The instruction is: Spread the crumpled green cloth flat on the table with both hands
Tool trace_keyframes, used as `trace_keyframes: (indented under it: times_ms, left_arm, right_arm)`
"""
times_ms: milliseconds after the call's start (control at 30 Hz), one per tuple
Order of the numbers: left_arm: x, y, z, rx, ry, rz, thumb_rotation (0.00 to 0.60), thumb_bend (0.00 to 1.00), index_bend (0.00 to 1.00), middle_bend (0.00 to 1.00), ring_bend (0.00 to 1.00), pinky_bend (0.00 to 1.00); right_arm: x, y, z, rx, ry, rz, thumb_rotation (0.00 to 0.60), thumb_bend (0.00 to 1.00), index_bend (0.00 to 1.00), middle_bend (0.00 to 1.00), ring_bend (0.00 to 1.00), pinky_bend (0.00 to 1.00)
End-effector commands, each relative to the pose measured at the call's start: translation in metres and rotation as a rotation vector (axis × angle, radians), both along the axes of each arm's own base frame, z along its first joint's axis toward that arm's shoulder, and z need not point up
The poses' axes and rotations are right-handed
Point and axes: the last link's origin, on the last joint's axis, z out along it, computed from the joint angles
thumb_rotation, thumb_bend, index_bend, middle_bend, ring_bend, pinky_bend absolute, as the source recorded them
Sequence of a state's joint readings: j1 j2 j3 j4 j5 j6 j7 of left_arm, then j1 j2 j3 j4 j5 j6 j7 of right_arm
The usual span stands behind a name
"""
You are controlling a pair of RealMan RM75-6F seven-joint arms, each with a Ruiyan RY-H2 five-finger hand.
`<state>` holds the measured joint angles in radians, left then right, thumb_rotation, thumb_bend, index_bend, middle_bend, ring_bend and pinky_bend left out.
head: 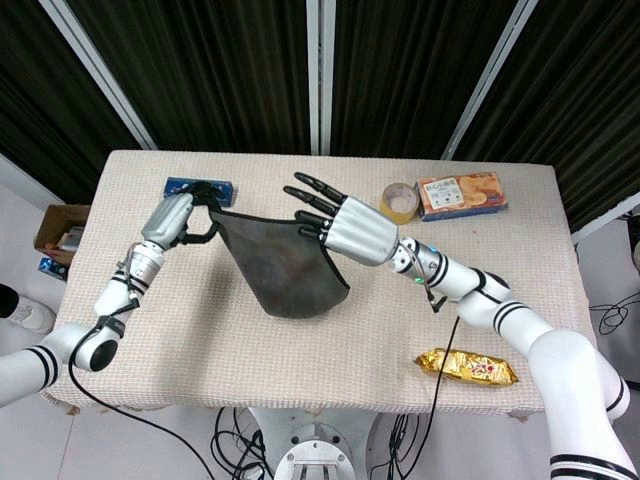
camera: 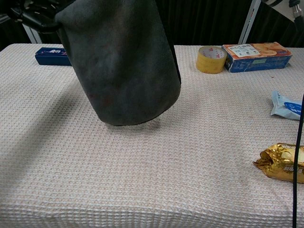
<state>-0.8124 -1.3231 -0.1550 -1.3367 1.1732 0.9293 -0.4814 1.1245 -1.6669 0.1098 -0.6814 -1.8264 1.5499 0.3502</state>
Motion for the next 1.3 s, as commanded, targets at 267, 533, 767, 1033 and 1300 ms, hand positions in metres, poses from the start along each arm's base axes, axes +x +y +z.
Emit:
trace_keyframes:
  times_ms: [267,533,767,1033,1300]
  left_arm:
    - [0.001,0.023,0.027,0.248,-0.041,0.07,0.6,0.48,0.69,0.26,0.13,0.15]
    - [-0.009,0.012,0.006,0.367,0.008,0.073,0.6,0.47,0.66,0.25,0.13,0.15]
    - [-0.039,-0.029,-0.035,0.334,0.218,-0.02,0.6,0.47,0.66,0.25,0.13,0.15]
    - [-0.063,-0.067,-0.057,0.326,0.363,-0.085,0.6,0.47,0.65,0.25,0.13,0.14]
    - [-0.078,-0.091,-0.069,0.281,0.474,-0.111,0.6,0.47,0.64,0.25,0.13,0.14]
  right_arm:
    - [0.009,-0.033,0.027,-0.204,0.126,0.028,0.6,0.49,0.89,0.41,0.09,0.0]
    - [-0.01,-0.044,0.026,-0.28,0.272,0.03,0.6,0.48,0.89,0.39,0.09,0.0]
    - [-0.03,-0.023,-0.008,-0.189,0.388,0.113,0.6,0.45,0.88,0.38,0.09,0.0]
    - [-0.047,0.005,-0.042,-0.081,0.46,0.2,0.6,0.44,0.88,0.38,0.09,0.0]
    - [-0.057,0.023,-0.072,-0.011,0.504,0.215,0.6,0.44,0.88,0.38,0.09,0.0]
